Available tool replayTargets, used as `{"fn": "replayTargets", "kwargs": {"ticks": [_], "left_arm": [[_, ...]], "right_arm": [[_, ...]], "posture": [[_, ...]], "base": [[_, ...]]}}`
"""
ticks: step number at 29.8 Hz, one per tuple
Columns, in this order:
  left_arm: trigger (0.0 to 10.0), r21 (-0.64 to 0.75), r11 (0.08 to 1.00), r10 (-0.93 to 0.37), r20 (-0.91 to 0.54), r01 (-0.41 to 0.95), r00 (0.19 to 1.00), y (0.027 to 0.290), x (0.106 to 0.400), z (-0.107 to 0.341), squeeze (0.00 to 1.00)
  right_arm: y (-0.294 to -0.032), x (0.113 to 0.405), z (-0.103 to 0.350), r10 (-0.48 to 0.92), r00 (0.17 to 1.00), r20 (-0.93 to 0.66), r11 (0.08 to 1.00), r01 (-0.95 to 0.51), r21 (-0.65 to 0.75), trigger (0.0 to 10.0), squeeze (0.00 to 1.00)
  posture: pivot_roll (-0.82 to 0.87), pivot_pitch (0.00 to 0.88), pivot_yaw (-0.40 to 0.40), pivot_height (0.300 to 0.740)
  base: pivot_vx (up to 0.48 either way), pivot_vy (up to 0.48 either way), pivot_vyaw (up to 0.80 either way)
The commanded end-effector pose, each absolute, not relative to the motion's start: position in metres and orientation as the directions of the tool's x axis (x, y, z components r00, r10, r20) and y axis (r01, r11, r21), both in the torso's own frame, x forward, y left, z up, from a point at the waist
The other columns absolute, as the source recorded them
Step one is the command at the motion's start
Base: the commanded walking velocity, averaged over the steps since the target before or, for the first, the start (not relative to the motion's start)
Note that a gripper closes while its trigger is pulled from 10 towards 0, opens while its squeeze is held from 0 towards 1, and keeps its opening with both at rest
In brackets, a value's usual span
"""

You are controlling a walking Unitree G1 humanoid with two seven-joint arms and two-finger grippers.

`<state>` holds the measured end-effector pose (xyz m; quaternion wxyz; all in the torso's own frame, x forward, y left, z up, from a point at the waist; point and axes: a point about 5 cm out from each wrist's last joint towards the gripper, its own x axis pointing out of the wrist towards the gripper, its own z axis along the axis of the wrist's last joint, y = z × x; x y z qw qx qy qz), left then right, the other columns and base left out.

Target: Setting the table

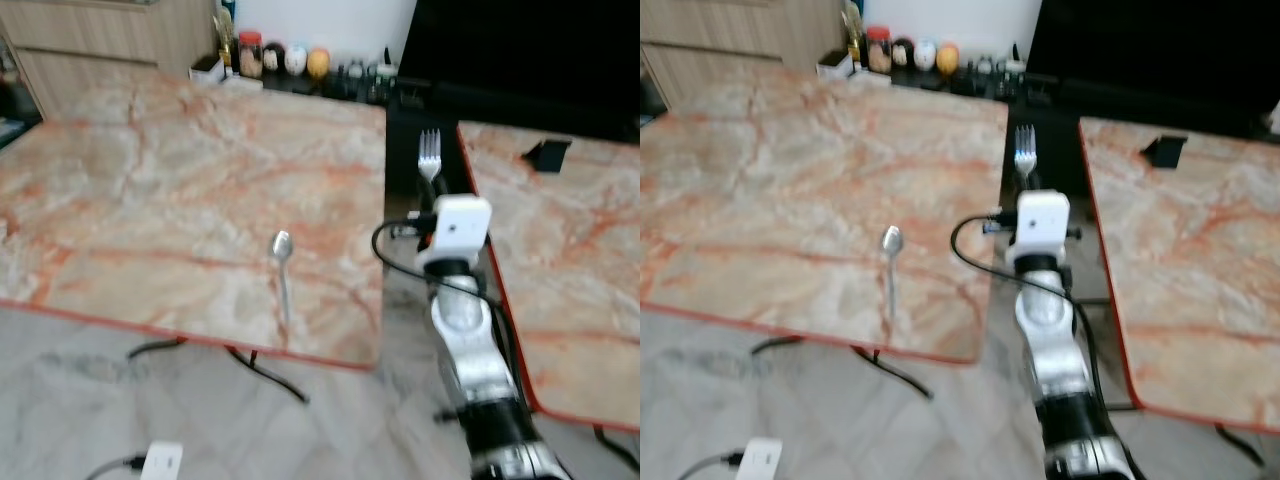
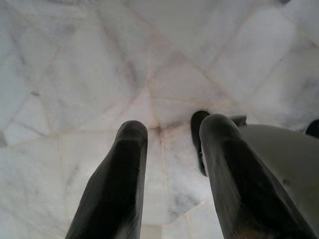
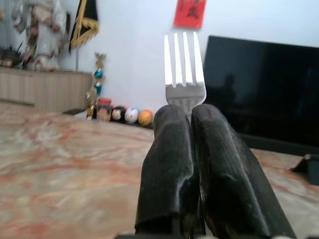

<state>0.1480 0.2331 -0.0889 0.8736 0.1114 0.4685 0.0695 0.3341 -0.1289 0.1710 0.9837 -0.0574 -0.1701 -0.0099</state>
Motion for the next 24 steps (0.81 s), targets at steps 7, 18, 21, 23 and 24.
{"fn": "replayTargets", "kwargs": {"ticks": [7,18,21,23,24], "left_arm": [[10.0,0.238,0.971,0.208,-0.828,-0.009,0.521,0.2257,0.139,-0.0944,0.0],[10.0,0.231,0.973,0.196,-0.83,0.001,0.522,0.2212,0.1401,-0.0951,0.0],[10.0,0.23,0.973,0.196,-0.83,0.0,0.522,0.2209,0.1403,-0.0951,0.0],[10.0,0.231,0.973,0.197,-0.83,0.0,0.521,0.221,0.14,-0.0952,0.0],[10.0,0.231,0.973,0.197,-0.83,0.0,0.521,0.2211,0.1398,-0.0952,0.0]], "right_arm": [[-0.1357,0.3357,0.1759,-0.017,0.935,0.354,0.993,0.058,-0.105,10.0,0.0],[-0.1344,0.3355,0.181,-0.013,0.929,0.371,0.993,0.054,-0.101,10.0,0.0],[-0.1343,0.3352,0.181,-0.012,0.928,0.371,0.993,0.053,-0.101,10.0,0.0],[-0.1343,0.3351,0.181,-0.011,0.928,0.371,0.994,0.051,-0.098,10.0,0.0],[-0.1342,0.335,0.1809,-0.011,0.929,0.371,0.994,0.05,-0.097,10.0,0.0]], "posture": [[0.03,0.0,-0.075,0.74],[0.02,0.0,-0.078,0.74],[0.02,0.0,-0.079,0.74],[0.02,0.0,-0.079,0.74],[0.02,0.0,-0.078,0.74]], "base": [[0.0,-0.312,0.0],[0.0,-0.314,0.0],[0.0,-0.315,0.0],[0.0,-0.315,0.0],[0.0,-0.315,0.0]]}}
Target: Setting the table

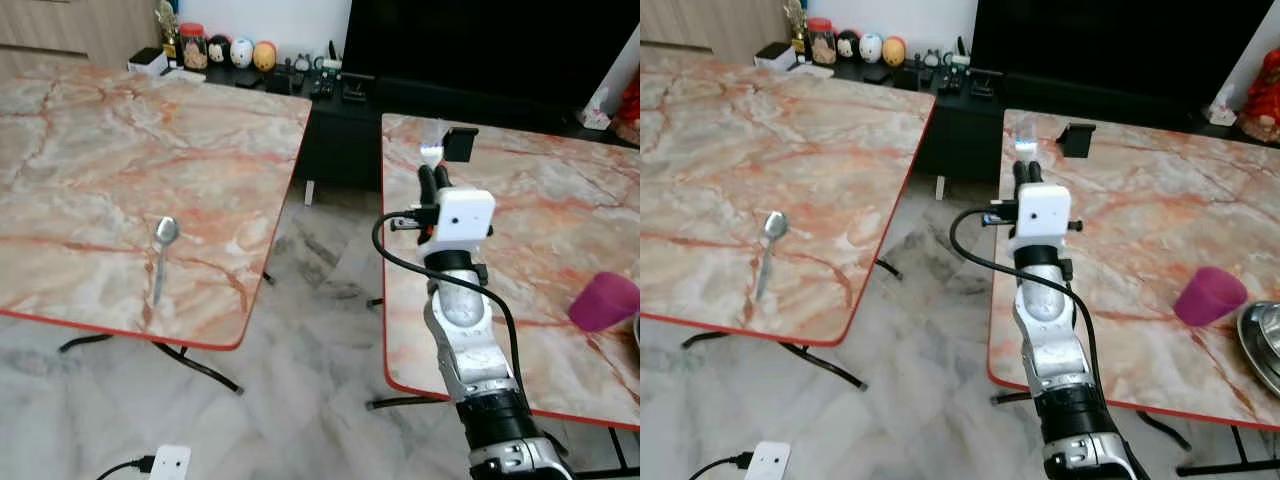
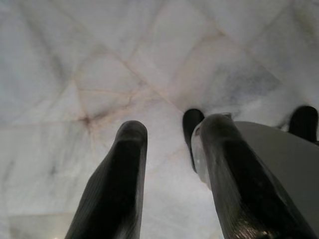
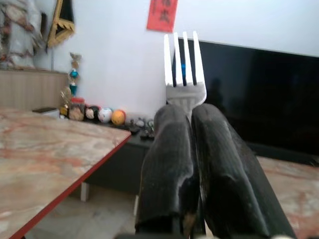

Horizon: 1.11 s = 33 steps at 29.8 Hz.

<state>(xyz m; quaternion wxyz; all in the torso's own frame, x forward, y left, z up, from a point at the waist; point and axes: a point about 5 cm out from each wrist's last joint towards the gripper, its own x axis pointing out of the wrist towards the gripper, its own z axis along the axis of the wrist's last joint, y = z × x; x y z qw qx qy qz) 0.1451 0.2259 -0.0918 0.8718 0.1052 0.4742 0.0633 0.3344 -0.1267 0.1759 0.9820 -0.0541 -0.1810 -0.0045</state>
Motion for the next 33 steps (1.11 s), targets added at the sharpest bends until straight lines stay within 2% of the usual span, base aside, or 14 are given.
{"fn": "replayTargets", "kwargs": {"ticks": [1,4,7,33], "left_arm": [[10.0,0.231,0.973,0.198,-0.831,-0.001,0.519,0.2215,0.1391,-0.0954,0.0],[10.0,0.232,0.973,0.198,-0.832,0.0,0.519,0.2218,0.1384,-0.0955,0.0],[10.0,0.231,0.973,0.198,-0.832,0.0,0.518,0.2219,0.1381,-0.0956,0.0],[10.0,0.229,0.973,0.197,-0.831,-0.001,0.52,0.2223,0.1407,-0.0947,0.0]], "right_arm": [[-0.1345,0.3349,0.1809,-0.013,0.929,0.371,0.994,0.051,-0.092,10.0,0.0],[-0.1346,0.3352,0.1807,-0.014,0.931,0.366,0.995,0.049,-0.087,10.0,0.0],[-0.1337,0.3353,0.1811,-0.005,0.929,0.369,0.995,0.04,-0.087,10.0,0.0],[-0.1314,0.3359,0.1826,0.001,0.928,0.373,0.994,0.039,-0.1,10.0,0.0]], "posture": [[0.02,0.0,-0.078,0.74],[0.02,0.0,-0.077,0.74],[0.02,0.0,-0.076,0.74],[0.02,0.0,-0.07,0.74]], "base": [[0.0,-0.315,0.0],[0.0,-0.312,0.0],[0.0,-0.317,-0.79],[0.0,-0.313,0.0]]}}
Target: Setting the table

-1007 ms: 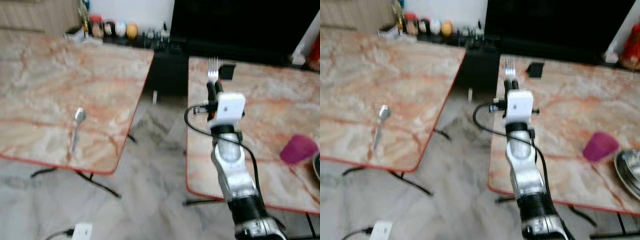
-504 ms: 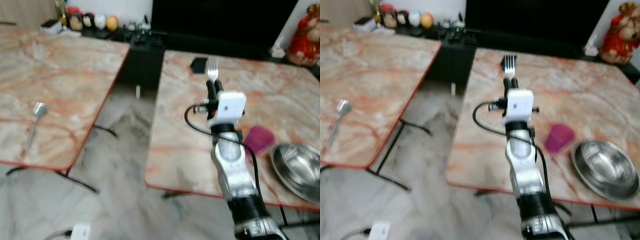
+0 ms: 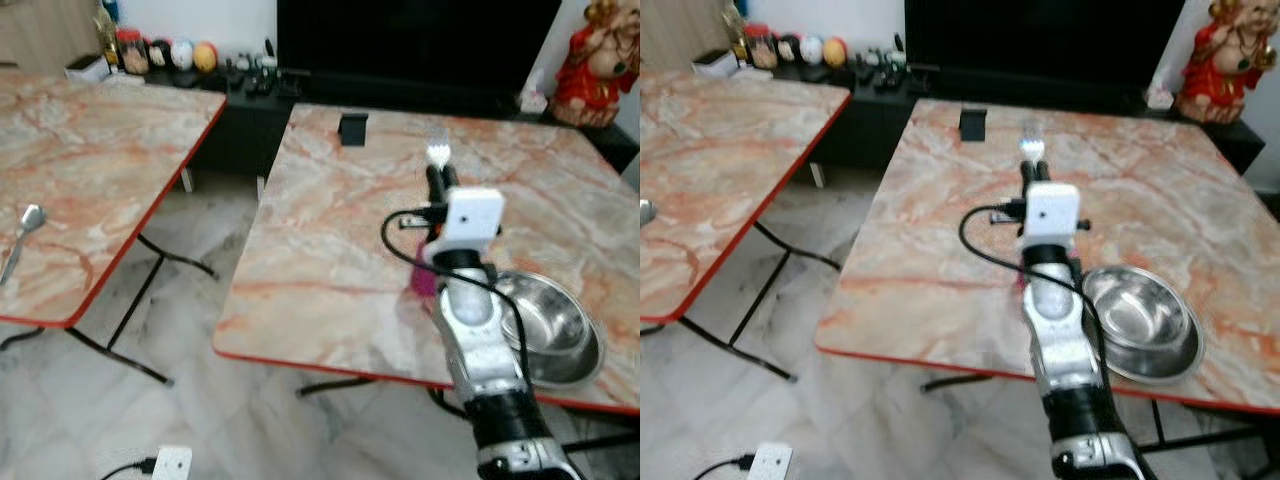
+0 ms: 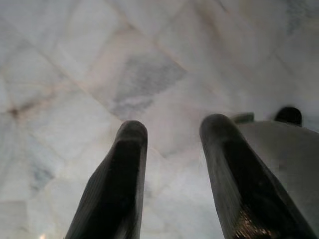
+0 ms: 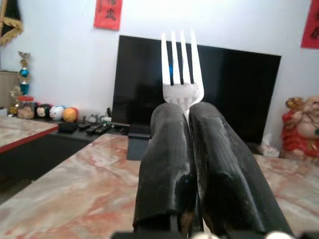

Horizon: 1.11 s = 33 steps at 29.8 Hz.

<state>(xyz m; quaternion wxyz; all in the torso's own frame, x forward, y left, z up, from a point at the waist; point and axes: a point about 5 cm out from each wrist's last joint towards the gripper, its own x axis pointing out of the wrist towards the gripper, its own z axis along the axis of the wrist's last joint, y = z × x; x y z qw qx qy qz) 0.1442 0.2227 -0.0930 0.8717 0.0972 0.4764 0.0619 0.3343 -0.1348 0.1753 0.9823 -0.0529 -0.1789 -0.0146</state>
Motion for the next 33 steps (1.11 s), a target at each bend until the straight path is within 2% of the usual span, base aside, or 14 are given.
{"fn": "replayTargets", "kwargs": {"ticks": [1,19,30,33], "left_arm": [[10.0,0.229,0.973,0.196,-0.831,-0.001,0.52,0.222,0.141,-0.095,0.0],[10.0,0.23,0.973,0.197,-0.832,0.001,0.518,0.224,0.139,-0.095,0.0],[10.0,0.233,0.973,0.198,-0.831,0.001,0.52,0.226,0.14,-0.094,0.0],[10.0,0.24,0.971,0.197,-0.832,0.017,0.518,0.229,0.14,-0.093,0.0]], "right_arm": [[-0.132,0.336,0.183,0.0,0.928,0.374,0.994,0.04,-0.1,10.0,0.0],[-0.14,0.337,0.184,-0.034,0.926,0.375,0.992,0.077,-0.102,10.0,0.0],[-0.151,0.339,0.184,-0.096,0.923,0.374,0.985,0.142,-0.099,10.0,0.0],[-0.159,0.34,0.182,-0.152,0.92,0.361,0.981,0.184,-0.057,10.0,0.0]], "posture": [[0.02,0.0,-0.07,0.74],[0.01,0.0,-0.063,0.74],[0.02,0.0,-0.038,0.74],[0.02,0.0,-0.016,0.74]], "base": [[0.0,-0.315,0.0],[0.0,-0.313,0.0],[0.0,0.0,0.0],[0.0,0.0,0.0]]}}
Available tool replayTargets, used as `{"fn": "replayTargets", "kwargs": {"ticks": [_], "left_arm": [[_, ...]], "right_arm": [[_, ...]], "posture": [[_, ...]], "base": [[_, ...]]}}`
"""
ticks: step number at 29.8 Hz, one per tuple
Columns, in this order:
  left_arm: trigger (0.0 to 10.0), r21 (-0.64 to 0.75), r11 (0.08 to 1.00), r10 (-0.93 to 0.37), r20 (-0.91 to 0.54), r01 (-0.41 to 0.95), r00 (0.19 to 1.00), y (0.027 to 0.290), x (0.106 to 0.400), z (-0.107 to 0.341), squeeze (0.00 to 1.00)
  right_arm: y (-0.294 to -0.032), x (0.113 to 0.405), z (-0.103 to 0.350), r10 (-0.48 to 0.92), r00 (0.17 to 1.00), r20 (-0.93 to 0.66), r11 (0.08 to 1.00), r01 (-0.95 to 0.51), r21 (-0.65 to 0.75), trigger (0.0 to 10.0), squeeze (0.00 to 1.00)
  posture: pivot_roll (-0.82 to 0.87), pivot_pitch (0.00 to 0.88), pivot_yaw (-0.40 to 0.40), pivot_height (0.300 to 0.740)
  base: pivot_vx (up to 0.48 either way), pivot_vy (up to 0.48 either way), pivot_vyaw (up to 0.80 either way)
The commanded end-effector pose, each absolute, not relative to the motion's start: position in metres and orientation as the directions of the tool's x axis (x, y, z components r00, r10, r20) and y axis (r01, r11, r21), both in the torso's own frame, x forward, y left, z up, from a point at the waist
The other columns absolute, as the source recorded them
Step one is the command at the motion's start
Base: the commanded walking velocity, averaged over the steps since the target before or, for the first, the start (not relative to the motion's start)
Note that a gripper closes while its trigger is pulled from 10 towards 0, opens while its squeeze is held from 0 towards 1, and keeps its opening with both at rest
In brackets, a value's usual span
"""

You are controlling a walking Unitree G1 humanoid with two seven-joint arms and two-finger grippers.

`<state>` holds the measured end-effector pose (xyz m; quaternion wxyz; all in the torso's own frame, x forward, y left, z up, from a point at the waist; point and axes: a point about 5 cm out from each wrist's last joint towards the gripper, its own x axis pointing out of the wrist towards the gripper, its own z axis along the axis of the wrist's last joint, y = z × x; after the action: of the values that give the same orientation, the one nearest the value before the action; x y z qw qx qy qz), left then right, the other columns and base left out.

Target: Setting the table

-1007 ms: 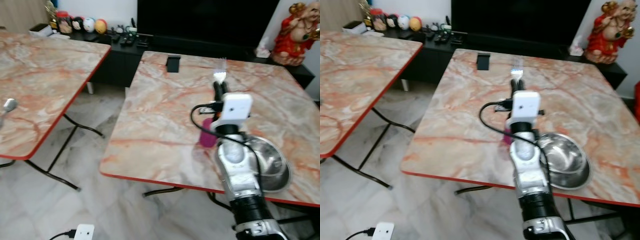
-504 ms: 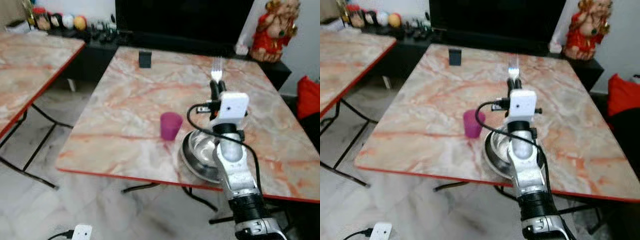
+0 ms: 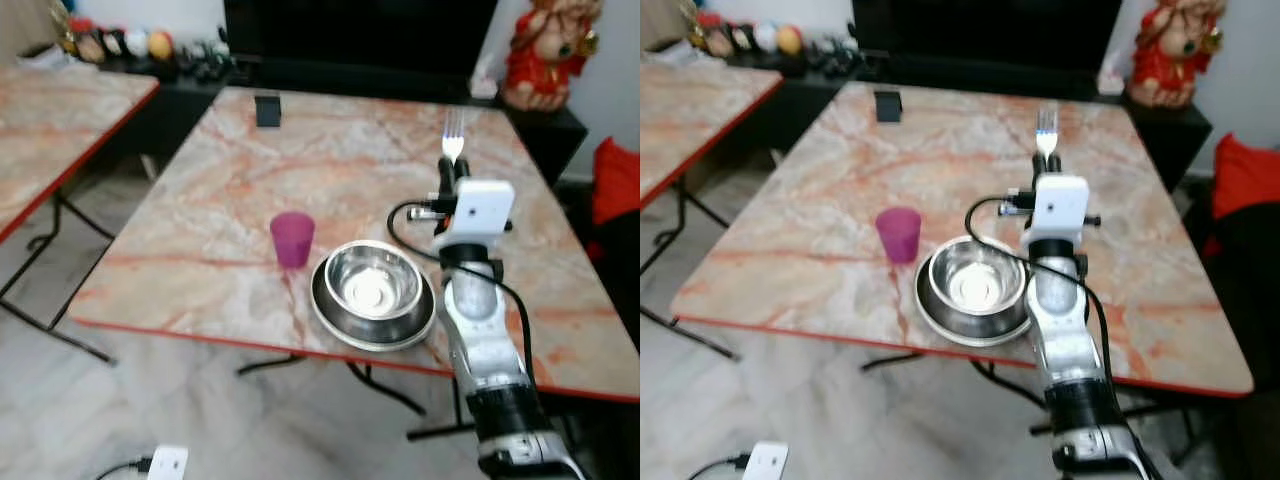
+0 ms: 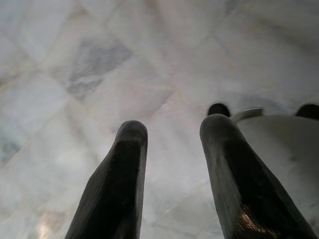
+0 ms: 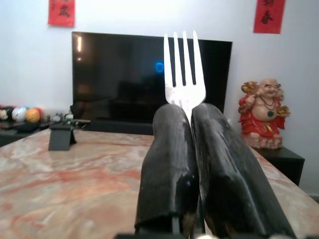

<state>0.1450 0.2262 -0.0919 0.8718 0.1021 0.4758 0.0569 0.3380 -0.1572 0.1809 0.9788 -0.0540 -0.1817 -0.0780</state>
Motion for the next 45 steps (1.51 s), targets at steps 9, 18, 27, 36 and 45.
{"fn": "replayTargets", "kwargs": {"ticks": [9,18,27,36,45], "left_arm": [[10.0,0.263,0.964,0.207,-0.828,0.036,0.522,0.238,0.143,-0.09,0.0],[10.0,0.256,0.966,0.202,-0.824,0.03,0.529,0.235,0.144,-0.09,0.0],[10.0,0.247,0.969,0.198,-0.825,0.022,0.53,0.234,0.145,-0.091,0.0],[10.0,0.239,0.971,0.195,-0.821,0.013,0.537,0.233,0.147,-0.09,0.0],[10.0,0.24,0.971,0.194,-0.823,0.017,0.534,0.232,0.147,-0.09,0.0]], "right_arm": [[-0.165,0.336,0.172,-0.237,0.916,0.323,0.962,0.267,-0.049,10.0,0.0],[-0.211,0.337,0.169,-0.367,0.894,0.258,0.906,0.407,-0.12,10.0,0.0],[-0.252,0.339,0.162,-0.449,0.887,0.109,0.873,0.461,-0.156,10.0,0.0],[-0.234,0.337,0.129,-0.337,0.935,-0.105,0.936,0.321,-0.147,10.0,0.0],[-0.239,0.334,0.114,-0.347,0.912,-0.22,0.933,0.311,-0.183,10.0,0.0]], "posture": [[0.03,0.0,0.018,0.74],[0.02,0.0,0.0,0.74],[0.01,0.0,0.0,0.74],[0.0,0.0,-0.001,0.74],[0.0,0.0,-0.004,0.74]], "base": [[0.0,0.0,0.0],[0.0,0.0,0.0],[0.0,0.0,0.0],[0.0,0.0,0.0],[0.0,0.0,0.0]]}}
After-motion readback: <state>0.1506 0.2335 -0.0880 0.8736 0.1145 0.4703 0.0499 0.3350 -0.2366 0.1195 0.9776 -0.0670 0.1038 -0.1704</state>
